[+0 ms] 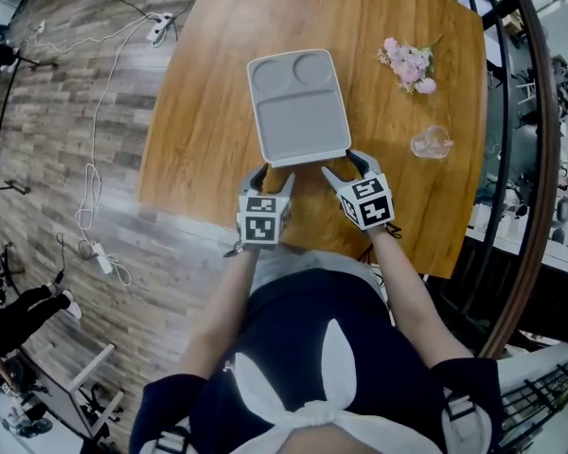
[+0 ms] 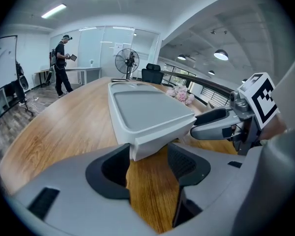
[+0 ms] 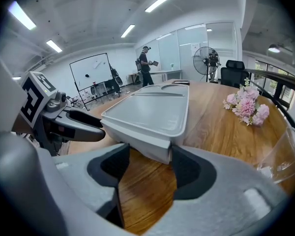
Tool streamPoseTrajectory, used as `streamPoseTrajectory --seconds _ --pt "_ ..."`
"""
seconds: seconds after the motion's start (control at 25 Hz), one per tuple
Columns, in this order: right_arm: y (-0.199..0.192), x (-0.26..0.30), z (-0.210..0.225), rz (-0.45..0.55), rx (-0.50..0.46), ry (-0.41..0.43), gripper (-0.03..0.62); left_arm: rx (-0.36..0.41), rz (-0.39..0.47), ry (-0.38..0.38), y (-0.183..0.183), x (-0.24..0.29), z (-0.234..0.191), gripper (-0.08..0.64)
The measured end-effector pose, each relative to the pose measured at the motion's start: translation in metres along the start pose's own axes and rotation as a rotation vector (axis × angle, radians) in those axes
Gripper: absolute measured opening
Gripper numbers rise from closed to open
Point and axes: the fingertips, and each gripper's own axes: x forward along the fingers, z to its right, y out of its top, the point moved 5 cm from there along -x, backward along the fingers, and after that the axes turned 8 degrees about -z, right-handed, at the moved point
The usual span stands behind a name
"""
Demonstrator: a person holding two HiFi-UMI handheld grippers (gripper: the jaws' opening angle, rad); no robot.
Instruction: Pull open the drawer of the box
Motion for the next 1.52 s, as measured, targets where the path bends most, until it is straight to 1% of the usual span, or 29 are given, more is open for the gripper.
streamPoseTrajectory --seconds 0.2,0.4,0.48,0.56,0.64,0.72,0.76,1.08,1.32,1.52 --pt "-0.0015 0.0016 0.0034 0.001 0.009 -0.010 0.246 -0.019 0.000 0.019 -0.0030 0.0043 -0.0028 0.212" --pt "-0.0022 0.0014 0.0023 0.004 0.022 -0.020 0.230 -0.011 0.008 0.029 0.0032 -0.0011 -0.0026 0.193" --pt "-0.0028 0.0024 0.0034 0.005 0.029 -0.021 0.225 -0.013 0.002 0.025 0.0017 0.0012 -0.0006 0.166" --pt "-0.0035 0.0027 0.0044 0.005 0.030 -0.027 0.220 -0.017 -0.011 0.022 -0.0019 0.0039 0.0026 0.156" --pt "-0.0041 0.0020 0.0056 0.008 0.033 -0.045 0.196 -0.026 -0.015 0.031 -0.0033 0.0041 0.0032 0.146" --pt "-0.0044 0.0010 0.0070 0.012 0.039 -0.065 0.155 -0.040 -0.013 0.043 -0.0034 0.0028 0.0013 0.115" --pt "-0.0044 0.0006 0.0072 0.013 0.040 -0.069 0.143 -0.044 -0.012 0.046 -0.0031 0.0019 0.0005 0.115" --pt "-0.0034 -0.0019 0.0085 0.018 0.044 -0.084 0.138 -0.033 -0.015 0.050 -0.0004 0.0004 0.0017 0.110" --pt "-0.0015 -0.0013 0.0090 0.012 0.046 -0.077 0.133 -0.024 -0.021 0.063 0.0007 0.0012 0.0017 0.109" --pt "-0.0042 -0.0028 0.0068 0.012 0.050 -0.081 0.132 -0.025 -0.022 0.060 -0.0022 -0.0003 0.0025 0.104"
